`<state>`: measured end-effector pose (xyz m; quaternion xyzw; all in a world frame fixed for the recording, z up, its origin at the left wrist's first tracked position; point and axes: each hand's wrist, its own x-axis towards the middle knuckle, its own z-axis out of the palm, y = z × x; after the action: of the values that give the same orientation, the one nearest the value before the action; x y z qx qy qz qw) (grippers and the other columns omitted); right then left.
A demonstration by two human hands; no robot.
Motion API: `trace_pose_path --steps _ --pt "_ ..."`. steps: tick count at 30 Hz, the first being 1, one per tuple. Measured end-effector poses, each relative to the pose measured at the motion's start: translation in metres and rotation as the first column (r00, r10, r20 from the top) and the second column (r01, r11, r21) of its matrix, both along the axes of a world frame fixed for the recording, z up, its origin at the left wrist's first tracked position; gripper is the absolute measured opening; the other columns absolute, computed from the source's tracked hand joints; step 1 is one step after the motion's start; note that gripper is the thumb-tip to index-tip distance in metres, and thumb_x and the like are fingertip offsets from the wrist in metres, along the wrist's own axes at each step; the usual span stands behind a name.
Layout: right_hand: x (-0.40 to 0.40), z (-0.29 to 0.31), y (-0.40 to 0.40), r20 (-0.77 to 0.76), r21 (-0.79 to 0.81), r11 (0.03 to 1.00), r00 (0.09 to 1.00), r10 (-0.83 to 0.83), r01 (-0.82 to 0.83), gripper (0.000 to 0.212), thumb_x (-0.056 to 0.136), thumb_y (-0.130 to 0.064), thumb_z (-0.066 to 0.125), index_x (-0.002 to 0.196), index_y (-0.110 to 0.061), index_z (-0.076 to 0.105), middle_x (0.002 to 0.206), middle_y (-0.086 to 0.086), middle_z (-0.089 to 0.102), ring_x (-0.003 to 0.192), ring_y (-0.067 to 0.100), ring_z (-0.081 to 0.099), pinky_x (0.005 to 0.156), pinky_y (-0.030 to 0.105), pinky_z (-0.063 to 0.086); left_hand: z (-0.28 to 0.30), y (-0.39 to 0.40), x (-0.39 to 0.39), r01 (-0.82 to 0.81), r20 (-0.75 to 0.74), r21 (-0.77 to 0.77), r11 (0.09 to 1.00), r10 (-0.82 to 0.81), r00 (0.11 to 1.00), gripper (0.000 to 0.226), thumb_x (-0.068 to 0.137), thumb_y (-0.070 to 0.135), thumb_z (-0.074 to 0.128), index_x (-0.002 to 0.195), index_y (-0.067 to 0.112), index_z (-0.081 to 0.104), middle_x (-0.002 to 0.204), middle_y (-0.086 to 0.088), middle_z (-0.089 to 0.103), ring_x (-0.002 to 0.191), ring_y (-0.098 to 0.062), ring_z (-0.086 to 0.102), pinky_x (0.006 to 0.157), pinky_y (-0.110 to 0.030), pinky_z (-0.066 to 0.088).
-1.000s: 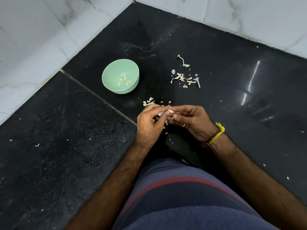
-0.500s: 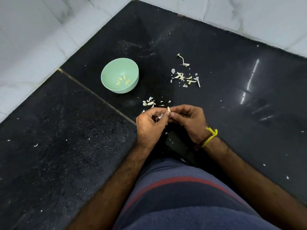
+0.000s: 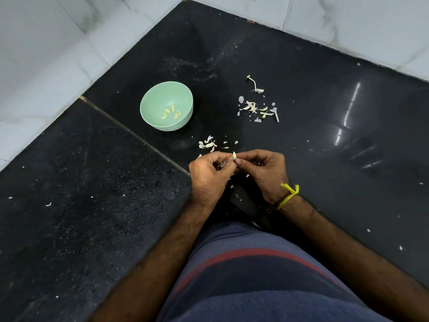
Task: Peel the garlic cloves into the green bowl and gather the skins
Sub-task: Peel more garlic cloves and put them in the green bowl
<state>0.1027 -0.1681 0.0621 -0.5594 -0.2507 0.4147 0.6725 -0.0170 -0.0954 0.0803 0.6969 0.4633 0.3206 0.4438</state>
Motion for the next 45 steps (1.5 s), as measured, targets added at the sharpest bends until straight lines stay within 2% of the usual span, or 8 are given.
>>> trace_pose_path --steps 7,14,19,24,33,38,42,45 --pt "0.004 -0.004 0.0 0.017 0.003 1.0 1.0 0.009 -0.009 0.012 0.08 0.003 0.075 0.089 -0.006 0.076 0.085 0.014 0.076 0.079 0.028 0.073 0.077 0.038 0.06 -0.002 -0.001 0.005 -0.024 0.0 0.004 1.0 0.024 1.0 0.009 0.078 0.008 0.081 0.083 0.015 0.08 0.07 0.01 0.073 0.062 -0.001 0.066 0.063 -0.021 0.056" --pt "0.004 -0.008 0.001 -0.21 0.069 0.994 0.973 0.092 -0.079 0.014 0.076 -0.001 0.071 0.09 -0.002 0.073 0.079 0.013 0.074 0.068 0.019 0.071 0.07 0.027 0.06 -0.011 0.003 0.002 -0.009 0.035 -0.163 0.987 0.015 0.999 0.017 0.073 0.032 0.073 0.082 0.018 0.076 0.074 -0.001 0.074 0.069 -0.028 0.07 0.068 -0.048 0.062" --pt "0.009 -0.008 0.001 -0.35 0.062 0.996 0.934 0.075 -0.057 0.023 0.077 -0.001 0.067 0.1 0.003 0.067 0.077 0.013 0.074 0.066 0.016 0.071 0.071 0.027 0.061 -0.008 0.001 0.002 0.073 0.201 -0.319 0.945 -0.008 0.98 0.01 0.089 0.012 0.066 0.091 0.01 0.076 0.083 -0.018 0.073 0.073 -0.021 0.062 0.074 -0.039 0.053" --pt "0.009 -0.009 0.001 -0.381 0.039 0.996 0.92 0.094 -0.086 0.025 0.078 -0.004 0.067 0.103 0.002 0.068 0.08 0.012 0.074 0.07 0.016 0.07 0.071 0.026 0.06 -0.007 0.0 0.0 0.081 0.169 -0.236 0.968 -0.041 0.985 0.002 0.089 0.013 0.076 0.089 0.011 0.077 0.075 -0.002 0.075 0.066 -0.009 0.063 0.069 -0.03 0.054" --pt "0.009 -0.008 0.002 -0.323 0.054 0.992 0.938 0.129 -0.118 0.026 0.081 -0.005 0.067 0.105 0.004 0.068 0.081 0.014 0.073 0.072 0.018 0.07 0.072 0.028 0.06 -0.013 0.004 -0.006 0.089 0.165 -0.196 0.977 -0.057 0.985 0.003 0.087 0.017 0.078 0.089 0.015 0.078 0.08 -0.003 0.076 0.07 -0.015 0.063 0.071 -0.043 0.056" --pt "0.011 -0.004 0.002 -0.148 0.038 0.992 0.981 0.126 -0.121 0.028 0.08 -0.001 0.073 0.106 0.006 0.069 0.087 0.02 0.073 0.076 0.024 0.071 0.071 0.031 0.059 -0.016 0.005 -0.006 0.085 0.106 -0.125 0.989 -0.072 0.992 0.005 0.086 0.025 0.076 0.089 0.021 0.077 0.083 0.002 0.076 0.074 -0.025 0.066 0.073 -0.052 0.057" --pt "0.015 -0.002 0.003 -0.067 0.039 0.988 0.986 0.154 -0.152 0.025 0.084 0.006 0.069 0.109 0.006 0.068 0.088 0.021 0.073 0.077 0.027 0.07 0.073 0.034 0.061 -0.012 0.006 -0.005 0.105 0.059 -0.057 0.993 -0.102 0.993 0.008 0.088 0.016 0.075 0.086 0.024 0.075 0.085 0.009 0.075 0.079 -0.011 0.069 0.077 -0.039 0.058" --pt "0.016 -0.003 0.003 -0.014 0.014 0.982 0.982 0.187 -0.187 0.02 0.088 0.005 0.066 0.107 0.003 0.069 0.09 0.024 0.072 0.079 0.03 0.07 0.074 0.036 0.061 -0.012 0.005 -0.004 0.102 0.009 -0.024 0.995 -0.102 0.995 0.006 0.089 0.013 0.075 0.085 0.019 0.073 0.078 0.012 0.072 0.067 0.001 0.061 0.066 -0.021 0.05"
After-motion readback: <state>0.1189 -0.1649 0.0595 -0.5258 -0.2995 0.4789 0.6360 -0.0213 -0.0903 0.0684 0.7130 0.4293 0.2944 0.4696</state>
